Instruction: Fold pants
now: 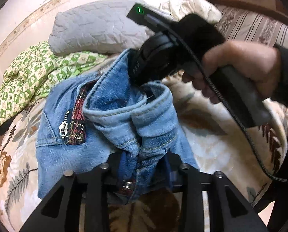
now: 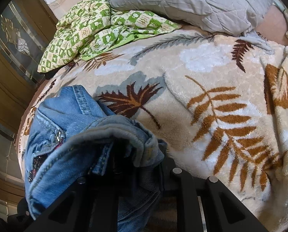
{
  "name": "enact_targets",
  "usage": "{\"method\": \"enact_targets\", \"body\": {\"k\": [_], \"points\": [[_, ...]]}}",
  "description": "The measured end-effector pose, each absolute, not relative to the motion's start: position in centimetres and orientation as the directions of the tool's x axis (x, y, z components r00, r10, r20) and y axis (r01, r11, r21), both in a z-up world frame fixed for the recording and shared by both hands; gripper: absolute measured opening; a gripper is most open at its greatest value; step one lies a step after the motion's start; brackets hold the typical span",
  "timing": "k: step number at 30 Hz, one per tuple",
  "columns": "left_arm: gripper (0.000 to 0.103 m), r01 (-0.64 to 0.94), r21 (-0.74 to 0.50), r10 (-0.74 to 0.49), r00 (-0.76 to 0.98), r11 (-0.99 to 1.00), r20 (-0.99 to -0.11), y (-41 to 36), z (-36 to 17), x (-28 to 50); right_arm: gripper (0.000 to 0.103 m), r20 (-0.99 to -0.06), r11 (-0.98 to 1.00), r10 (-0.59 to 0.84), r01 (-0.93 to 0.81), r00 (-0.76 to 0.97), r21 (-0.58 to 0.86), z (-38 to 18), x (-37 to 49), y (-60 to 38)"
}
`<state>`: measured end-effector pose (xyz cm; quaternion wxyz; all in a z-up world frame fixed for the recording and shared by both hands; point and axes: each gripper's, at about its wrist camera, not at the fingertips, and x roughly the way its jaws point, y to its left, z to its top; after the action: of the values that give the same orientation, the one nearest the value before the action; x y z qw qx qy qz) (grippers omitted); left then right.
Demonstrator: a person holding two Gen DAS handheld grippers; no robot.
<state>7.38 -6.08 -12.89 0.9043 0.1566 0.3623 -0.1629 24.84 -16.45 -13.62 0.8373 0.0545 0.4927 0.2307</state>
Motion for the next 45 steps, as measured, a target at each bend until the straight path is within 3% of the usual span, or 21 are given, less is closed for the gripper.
{"method": "enact_targets", "body": {"k": [1,2,3,4,5,6,9,13,18,24,33,41,43,45], "points": [[0.052,0.420,0.166,-0.193,0.686,0.892,-0.701,-6.2,-12.6,7.0,0.023,-0.794,0.888,0.439,-0.337,0.420,0.313,-13.5,24.7,-16.5],[0.069,0.434,0.161,-0.207,0.684,0.887,-0.700,-6.3,-12.3,6.6,0.035,-0.790,0.890,0.436,-0.337,0.431,0.307,-13.4,24.5,-16.4],[0.078,0.457,0.145,-0.235,0.674,0.878,-0.700,-6.4,-11.7,6.2,0.067,-0.794,0.902,0.411,-0.325,0.448,0.284,-13.2,24.3,-16.5],[0.089,0.466,0.133,-0.253,0.673,0.875,-0.695,-6.4,-11.2,5.7,0.081,-0.802,0.925,0.362,-0.291,0.476,0.244,-13.2,24.3,-16.7],[0.093,0.469,0.127,-0.263,0.677,0.874,-0.688,-6.3,-10.7,5.4,0.098,-0.800,0.941,0.327,-0.254,0.503,0.225,-13.0,24.2,-17.3],[0.094,0.467,0.126,-0.270,0.688,0.875,-0.674,-6.2,-9.9,4.9,0.102,-0.789,0.936,0.346,-0.246,0.508,0.253,-12.9,24.2,-18.0],[0.097,0.463,0.092,-0.290,0.685,0.882,-0.669,-5.4,-8.5,4.5,0.103,-0.782,0.921,0.389,-0.240,0.487,0.308,-12.8,24.2,-19.1],[0.100,0.427,0.058,-0.293,0.705,0.902,-0.646,-3.8,-6.4,4.2,0.103,-0.775,0.930,0.361,-0.262,0.518,0.258,-11.9,23.7,-19.3],[0.101,0.355,-0.073,-0.325,0.729,0.932,-0.603,0.8,-3.5,5.2,0.103,-0.760,0.950,0.299,-0.259,0.578,0.177,-9.8,23.1,-19.9],[0.102,0.295,-0.173,-0.335,0.693,0.940,-0.638,6.1,-3.0,9.2,0.103,-0.725,0.962,0.265,-0.230,0.636,0.150,-6.2,21.6,-22.3],[0.102,0.255,-0.329,-0.415,0.515,0.909,-0.750,9.5,-7.2,17.4,0.103,-0.704,0.869,0.494,-0.269,0.510,0.415,-3.8,17.5,-21.9],[0.102,0.206,-0.475,-0.518,0.347,0.855,-0.782,10.5,-12.1,19.7,0.103,-0.784,0.865,0.495,-0.131,0.373,0.484,-11.1,17.4,-19.8],[0.103,0.160,-0.570,-0.590,0.281,0.806,-0.757,11.1,-13.9,20.0,0.103,-0.770,0.830,0.546,-0.092,0.329,0.550,-13.0,17.5,-20.1],[0.103,0.137,-0.630,-0.640,0.281,0.764,-0.715,11.7,-14.8,20.0,0.103,-0.687,0.730,0.668,-0.077,0.286,0.679,-14.7,17.6,-20.1]]}}
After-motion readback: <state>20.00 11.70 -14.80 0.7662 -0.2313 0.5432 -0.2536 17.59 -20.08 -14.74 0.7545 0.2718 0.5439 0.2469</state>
